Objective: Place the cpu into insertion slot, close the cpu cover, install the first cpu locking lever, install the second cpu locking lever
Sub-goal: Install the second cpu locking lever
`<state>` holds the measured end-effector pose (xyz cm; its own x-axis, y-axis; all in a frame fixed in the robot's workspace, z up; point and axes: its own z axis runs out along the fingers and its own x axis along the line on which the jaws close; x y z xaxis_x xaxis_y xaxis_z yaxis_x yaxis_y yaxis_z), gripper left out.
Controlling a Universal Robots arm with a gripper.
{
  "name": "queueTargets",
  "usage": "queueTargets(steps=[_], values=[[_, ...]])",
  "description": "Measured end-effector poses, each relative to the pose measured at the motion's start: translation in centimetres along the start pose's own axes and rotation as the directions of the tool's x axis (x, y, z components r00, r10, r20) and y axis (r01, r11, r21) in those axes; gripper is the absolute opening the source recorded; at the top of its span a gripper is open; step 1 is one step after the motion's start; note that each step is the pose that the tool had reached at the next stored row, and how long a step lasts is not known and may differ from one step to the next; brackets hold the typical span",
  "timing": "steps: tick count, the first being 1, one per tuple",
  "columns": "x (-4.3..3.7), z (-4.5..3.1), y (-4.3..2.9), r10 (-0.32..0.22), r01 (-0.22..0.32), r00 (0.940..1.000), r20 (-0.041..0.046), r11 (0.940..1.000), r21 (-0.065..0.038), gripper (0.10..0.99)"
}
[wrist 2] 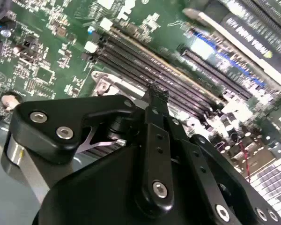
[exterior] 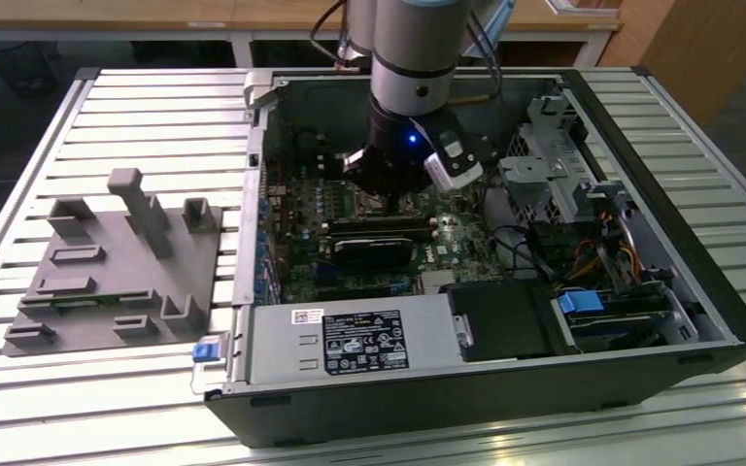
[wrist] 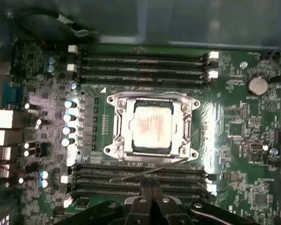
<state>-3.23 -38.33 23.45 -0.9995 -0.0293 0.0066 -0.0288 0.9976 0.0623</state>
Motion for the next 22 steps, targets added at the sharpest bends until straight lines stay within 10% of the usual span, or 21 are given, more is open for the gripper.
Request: queueTargets(steps=[5,22], values=[[-0.03,0.15,1.6,0.0,0.0,1.0,0.0,1.0,0.0,0.106],[0.02,0.21,1.61,0.0,0.0,1.0,-0.0026,1.0,0.0,0.106]])
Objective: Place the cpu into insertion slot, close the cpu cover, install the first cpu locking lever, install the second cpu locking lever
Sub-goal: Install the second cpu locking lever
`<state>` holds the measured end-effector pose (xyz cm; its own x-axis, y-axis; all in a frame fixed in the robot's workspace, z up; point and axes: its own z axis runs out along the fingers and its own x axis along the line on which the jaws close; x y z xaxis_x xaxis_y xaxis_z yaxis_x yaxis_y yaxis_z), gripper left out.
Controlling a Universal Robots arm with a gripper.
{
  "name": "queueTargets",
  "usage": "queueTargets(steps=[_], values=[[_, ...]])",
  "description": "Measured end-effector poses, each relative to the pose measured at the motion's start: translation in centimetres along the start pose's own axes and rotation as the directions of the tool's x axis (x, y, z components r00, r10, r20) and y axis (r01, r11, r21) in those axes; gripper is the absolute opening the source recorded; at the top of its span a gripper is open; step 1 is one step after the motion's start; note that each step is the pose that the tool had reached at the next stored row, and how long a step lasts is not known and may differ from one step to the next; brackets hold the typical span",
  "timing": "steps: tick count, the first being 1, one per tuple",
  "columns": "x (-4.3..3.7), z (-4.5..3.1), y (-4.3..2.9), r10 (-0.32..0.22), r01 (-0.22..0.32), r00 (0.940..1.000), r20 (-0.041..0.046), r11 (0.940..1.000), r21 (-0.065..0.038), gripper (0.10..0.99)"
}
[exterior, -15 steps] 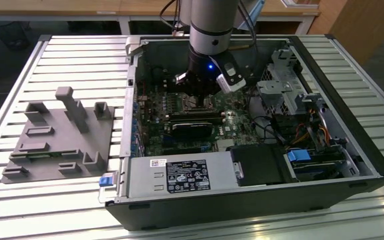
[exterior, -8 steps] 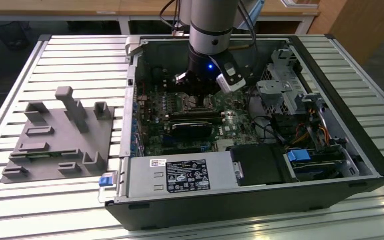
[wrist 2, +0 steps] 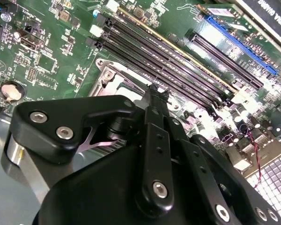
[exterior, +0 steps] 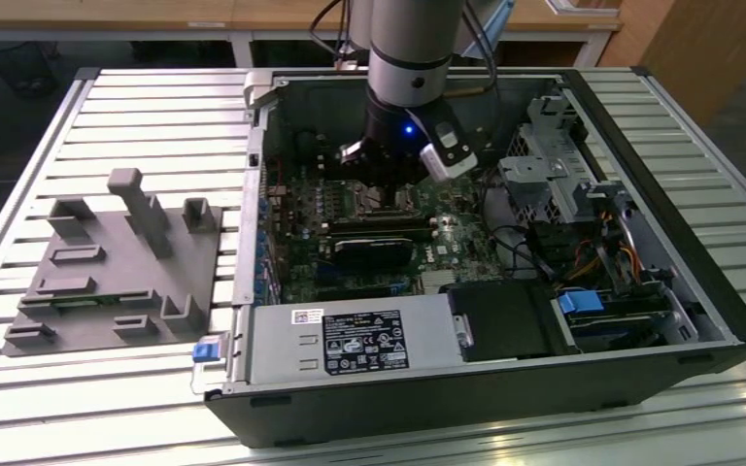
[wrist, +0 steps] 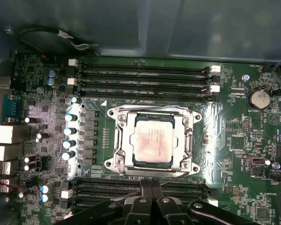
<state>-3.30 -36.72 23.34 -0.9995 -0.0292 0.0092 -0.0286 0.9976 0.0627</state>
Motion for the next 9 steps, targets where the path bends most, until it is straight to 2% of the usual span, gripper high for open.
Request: queueTargets(steps=[6,9], values=[[0.26,0.17,-0.01,0.0,0.0,1.0,-0.0002,1.0,0.0,0.106],[0.28,0.2,0.0,0.0,0.0,1.0,0.0,1.0,-0.004,0.106]])
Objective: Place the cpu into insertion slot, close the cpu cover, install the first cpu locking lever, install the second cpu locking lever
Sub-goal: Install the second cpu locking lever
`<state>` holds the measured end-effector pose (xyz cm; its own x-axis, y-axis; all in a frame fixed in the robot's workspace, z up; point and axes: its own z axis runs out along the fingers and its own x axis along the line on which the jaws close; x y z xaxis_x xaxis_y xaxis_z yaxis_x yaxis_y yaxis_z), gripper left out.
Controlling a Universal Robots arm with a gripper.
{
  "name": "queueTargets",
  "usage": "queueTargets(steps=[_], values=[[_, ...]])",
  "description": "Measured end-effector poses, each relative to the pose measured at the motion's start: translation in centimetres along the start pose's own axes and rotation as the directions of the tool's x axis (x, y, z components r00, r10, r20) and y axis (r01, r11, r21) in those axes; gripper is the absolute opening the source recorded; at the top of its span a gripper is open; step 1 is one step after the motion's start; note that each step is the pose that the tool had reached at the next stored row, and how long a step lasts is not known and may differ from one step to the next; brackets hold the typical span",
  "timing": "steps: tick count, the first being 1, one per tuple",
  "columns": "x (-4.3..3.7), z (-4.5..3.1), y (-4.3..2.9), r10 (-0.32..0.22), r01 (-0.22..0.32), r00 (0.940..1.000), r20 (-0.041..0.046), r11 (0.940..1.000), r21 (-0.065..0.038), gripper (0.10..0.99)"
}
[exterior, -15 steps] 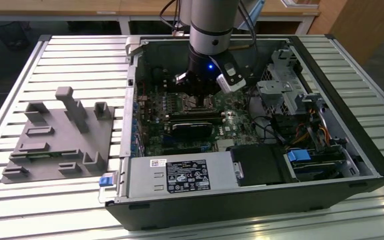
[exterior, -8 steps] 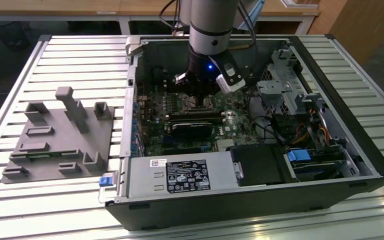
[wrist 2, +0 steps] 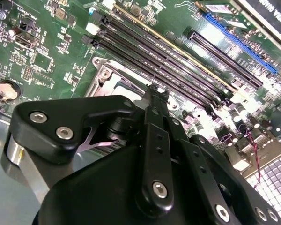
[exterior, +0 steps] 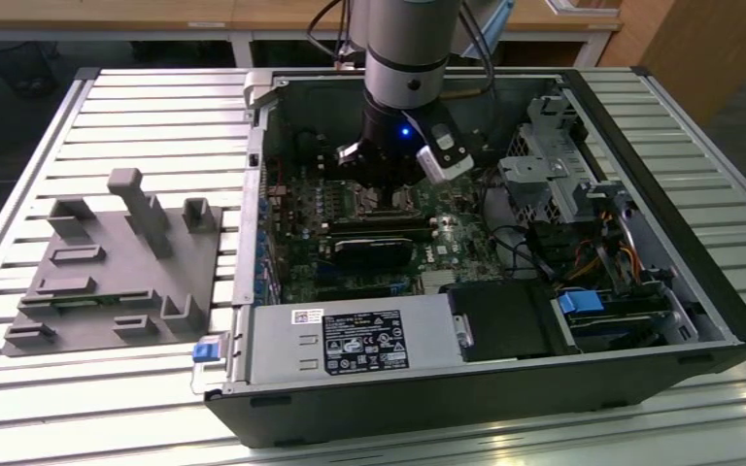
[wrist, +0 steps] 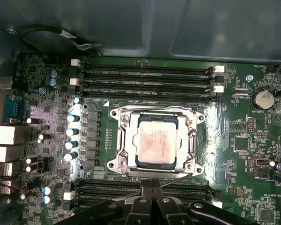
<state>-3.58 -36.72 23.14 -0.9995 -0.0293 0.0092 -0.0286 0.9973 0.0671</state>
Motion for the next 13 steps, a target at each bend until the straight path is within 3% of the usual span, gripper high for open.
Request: queueTargets(steps=[5,13], values=[[0.06,-0.01,-0.16,0.0,0.0,1.0,0.0002,1.0,-0.006,0.106],[0.49,0.09,-0.27,0.0,0.0,1.0,0.0002,1.0,-0.007,0.106]])
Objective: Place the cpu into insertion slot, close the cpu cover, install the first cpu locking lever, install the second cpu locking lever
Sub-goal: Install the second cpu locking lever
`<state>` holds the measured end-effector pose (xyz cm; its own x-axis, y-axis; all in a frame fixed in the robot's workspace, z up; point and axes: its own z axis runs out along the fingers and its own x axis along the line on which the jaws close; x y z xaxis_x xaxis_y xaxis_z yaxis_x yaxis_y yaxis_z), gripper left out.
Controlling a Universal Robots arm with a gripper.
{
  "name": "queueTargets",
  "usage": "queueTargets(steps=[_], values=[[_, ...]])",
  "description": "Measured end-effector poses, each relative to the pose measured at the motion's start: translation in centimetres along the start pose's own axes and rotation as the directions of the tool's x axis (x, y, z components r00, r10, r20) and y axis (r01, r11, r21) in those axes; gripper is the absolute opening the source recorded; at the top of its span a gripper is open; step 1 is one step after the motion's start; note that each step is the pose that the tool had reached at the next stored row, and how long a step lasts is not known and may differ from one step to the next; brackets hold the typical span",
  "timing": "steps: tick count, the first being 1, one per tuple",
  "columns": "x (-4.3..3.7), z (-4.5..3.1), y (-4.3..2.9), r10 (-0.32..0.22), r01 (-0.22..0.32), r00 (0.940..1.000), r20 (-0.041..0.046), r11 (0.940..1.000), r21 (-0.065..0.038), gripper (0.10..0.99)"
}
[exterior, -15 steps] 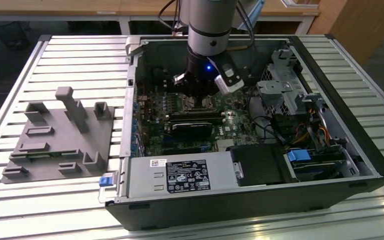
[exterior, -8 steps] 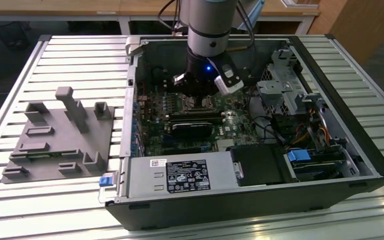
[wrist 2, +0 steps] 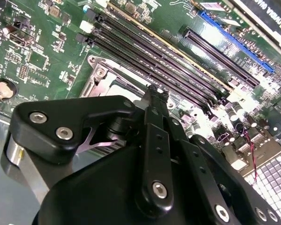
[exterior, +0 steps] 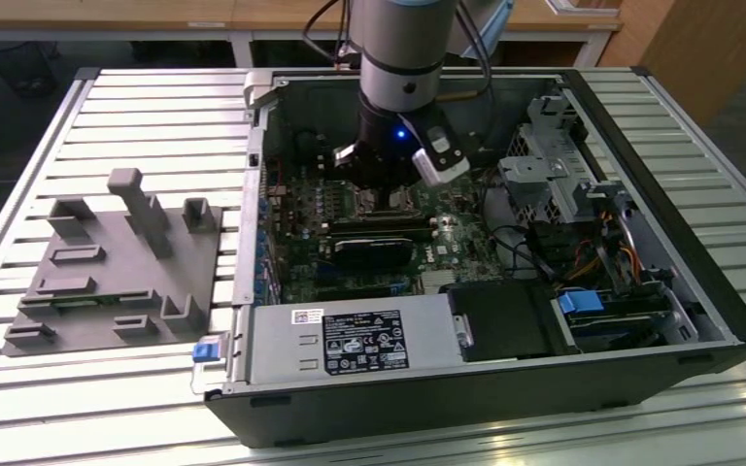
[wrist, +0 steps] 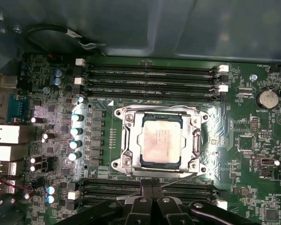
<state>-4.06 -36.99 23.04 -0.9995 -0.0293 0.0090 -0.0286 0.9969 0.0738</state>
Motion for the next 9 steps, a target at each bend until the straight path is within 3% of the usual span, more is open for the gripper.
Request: queueTargets(steps=[5,8,9], values=[[0.08,0.28,-0.08,0.0,0.0,1.0,-0.0001,1.0,-0.002,0.106],[0.16,0.3,-0.26,0.0,0.0,1.0,0.0005,0.9998,-0.018,0.106],[0.27,0.27,-0.85,0.009,-0.009,1.0,0.0026,0.9976,-0.069,0.106]])
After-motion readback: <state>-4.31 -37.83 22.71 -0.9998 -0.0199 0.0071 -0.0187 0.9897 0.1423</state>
